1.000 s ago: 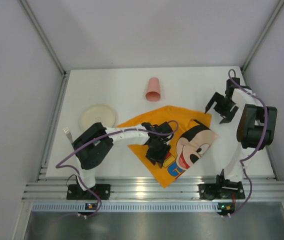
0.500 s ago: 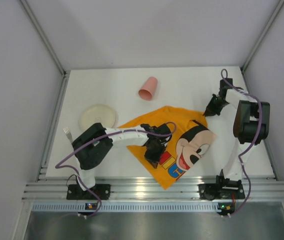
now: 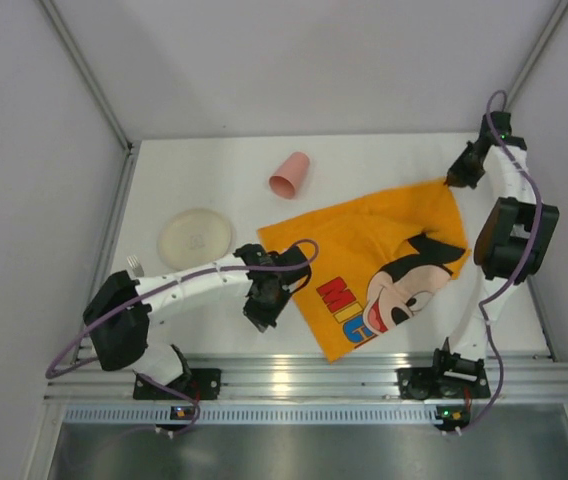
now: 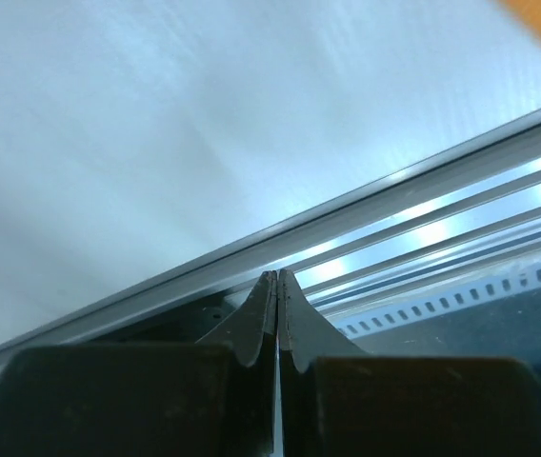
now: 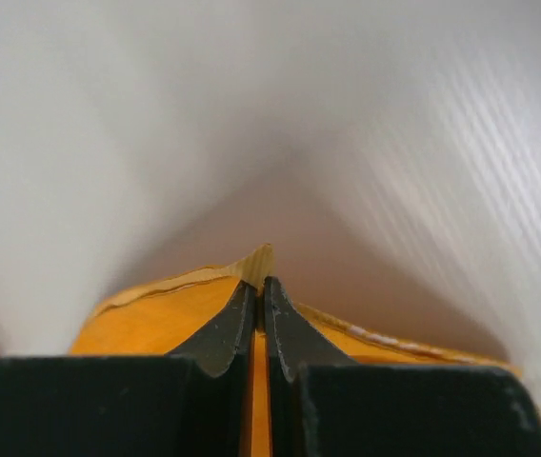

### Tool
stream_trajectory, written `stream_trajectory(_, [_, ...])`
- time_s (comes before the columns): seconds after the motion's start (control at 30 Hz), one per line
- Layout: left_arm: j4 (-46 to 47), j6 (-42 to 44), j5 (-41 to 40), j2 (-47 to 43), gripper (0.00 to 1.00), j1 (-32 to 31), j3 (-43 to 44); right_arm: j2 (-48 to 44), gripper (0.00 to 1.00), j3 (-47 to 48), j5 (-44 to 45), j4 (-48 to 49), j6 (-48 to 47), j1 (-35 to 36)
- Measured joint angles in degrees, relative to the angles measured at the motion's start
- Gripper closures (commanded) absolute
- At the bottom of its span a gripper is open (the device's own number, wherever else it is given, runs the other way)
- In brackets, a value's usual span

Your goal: Set the dinner table for one person

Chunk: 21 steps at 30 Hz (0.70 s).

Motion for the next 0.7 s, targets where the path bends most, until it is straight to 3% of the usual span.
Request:
stream_trajectory(0.03, [-1.2, -0.2, -1.1, -0.9, 1.0, 0.5, 0.2, 0.8, 1.0, 3.4, -0.1, 0.2, -0.2, -0.5])
stream_trajectory(0.07, [-2.5, -0.4, -2.2, -1.6, 1.0, 1.2, 0.5, 1.3, 0.92, 7.1, -0.5, 0.9, -0.4, -1.0])
stream_trajectory(0.1, [-3.5, -0.6, -3.1, -1.8, 0.99, 1.8, 0.9, 1.4, 0.71, 9.0, -1.6, 1.3, -0.5, -1.2])
stream_trajectory(0.13, [-4.1, -0.9, -3.9, -1.7, 0.91, 2.4, 1.2, 1.4, 0.35, 10.5, -3.0, 1.8, -0.4, -1.1])
stream_trajectory(0.17, [-4.8, -1.2, -4.7, -1.2, 0.75, 3.0, 1.8, 1.4, 0.01, 11.2, -4.9, 2.6, -0.5, -0.9])
stream_trajectory(0.23, [-5.4, -1.6, -4.9, 0.7, 0.25, 3.2, 4.5, 1.3, 0.0, 10.4, -7.0, 3.8, -1.7, 0.2])
stream_trajectory(0.27, [-5.1, -1.7, -4.5, 1.8, 0.07, 3.2, 6.2, 1.1, 0.0, 8.7, -7.5, 4.3, -2.0, 1.1])
stream_trajectory(0.33, [-2.9, -2.8, -3.1, 4.3, 0.02, 3.0, 10.3, 0.0, 0.0, 3.5, -7.5, 4.9, -2.6, 2.8])
stream_trajectory(0.47, [4.6, -3.8, 0.1, 8.8, 0.02, 2.8, 17.8, -5.4, 0.0, -11.6, -5.5, 3.7, -3.2, 5.2])
stream_trajectory(0.7, [11.5, -2.6, 4.8, 23.7, 0.02, 0.4, 31.4, -26.1, 0.0, -29.9, -1.0, 1.6, -2.0, 4.3])
